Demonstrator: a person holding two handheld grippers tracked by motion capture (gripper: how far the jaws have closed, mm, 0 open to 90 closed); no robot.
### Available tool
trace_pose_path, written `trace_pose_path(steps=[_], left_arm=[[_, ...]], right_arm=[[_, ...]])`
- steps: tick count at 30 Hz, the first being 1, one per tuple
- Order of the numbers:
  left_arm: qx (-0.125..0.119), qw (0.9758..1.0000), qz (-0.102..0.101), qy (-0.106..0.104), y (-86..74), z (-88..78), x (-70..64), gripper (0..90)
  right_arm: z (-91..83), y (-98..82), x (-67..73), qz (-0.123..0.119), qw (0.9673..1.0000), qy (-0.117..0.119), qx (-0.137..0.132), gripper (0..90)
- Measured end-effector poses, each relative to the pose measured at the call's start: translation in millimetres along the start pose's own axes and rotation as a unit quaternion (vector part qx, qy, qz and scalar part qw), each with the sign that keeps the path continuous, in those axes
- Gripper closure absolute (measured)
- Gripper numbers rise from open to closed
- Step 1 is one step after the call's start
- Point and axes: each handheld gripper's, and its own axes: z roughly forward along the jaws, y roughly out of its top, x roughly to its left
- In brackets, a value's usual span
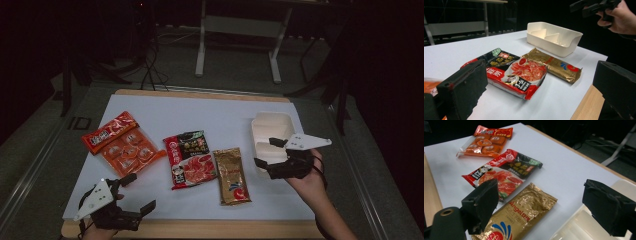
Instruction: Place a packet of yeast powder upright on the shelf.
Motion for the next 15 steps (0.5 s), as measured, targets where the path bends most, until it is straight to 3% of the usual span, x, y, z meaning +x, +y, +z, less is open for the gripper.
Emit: trace_pose_path(steps=[8, 15], left_arm=[[0.008, 0.9999, 0.007, 0.001, -0.5, 1.3, -0.6, 0.2], [0.007, 0.9999, 0.007, 0.002, -2.0, 1.8, 0.6, 0.3]], right_arm=[[22.3, 9.4, -5.4, -0.011, 0.9996, 0.008, 0.025, 14.9], [50.1, 16.2, -16.3, -0.018, 0.9974, 0.024, 0.065, 17.0]])
